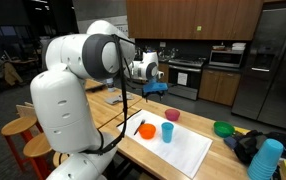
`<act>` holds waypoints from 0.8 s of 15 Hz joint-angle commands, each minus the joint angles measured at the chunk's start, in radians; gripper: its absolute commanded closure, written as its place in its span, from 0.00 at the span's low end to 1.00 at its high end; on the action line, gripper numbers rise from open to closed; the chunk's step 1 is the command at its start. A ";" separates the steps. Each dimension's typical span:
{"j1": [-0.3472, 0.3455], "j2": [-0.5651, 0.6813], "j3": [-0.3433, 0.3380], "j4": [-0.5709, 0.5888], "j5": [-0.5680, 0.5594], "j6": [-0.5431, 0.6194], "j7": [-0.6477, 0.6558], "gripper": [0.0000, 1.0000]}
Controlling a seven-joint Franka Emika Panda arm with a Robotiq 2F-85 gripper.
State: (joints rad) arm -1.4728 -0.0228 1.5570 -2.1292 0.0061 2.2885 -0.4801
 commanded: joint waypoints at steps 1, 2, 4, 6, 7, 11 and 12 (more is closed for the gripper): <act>0.000 0.000 0.000 0.000 0.000 0.000 0.000 0.00; 0.000 -0.001 0.000 -0.001 -0.003 -0.002 -0.002 0.00; 0.000 -0.007 -0.002 0.003 -0.004 -0.008 0.004 0.00; -0.002 -0.021 -0.008 0.009 -0.008 -0.004 0.012 0.00; -0.002 -0.025 -0.011 0.013 -0.008 -0.003 0.016 0.00; 0.002 -0.048 -0.026 0.034 -0.014 -0.005 0.020 0.00; 0.004 -0.055 -0.030 0.041 -0.016 -0.008 0.019 0.00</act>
State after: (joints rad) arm -1.4728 -0.0359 1.5400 -2.1147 0.0016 2.2916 -0.4763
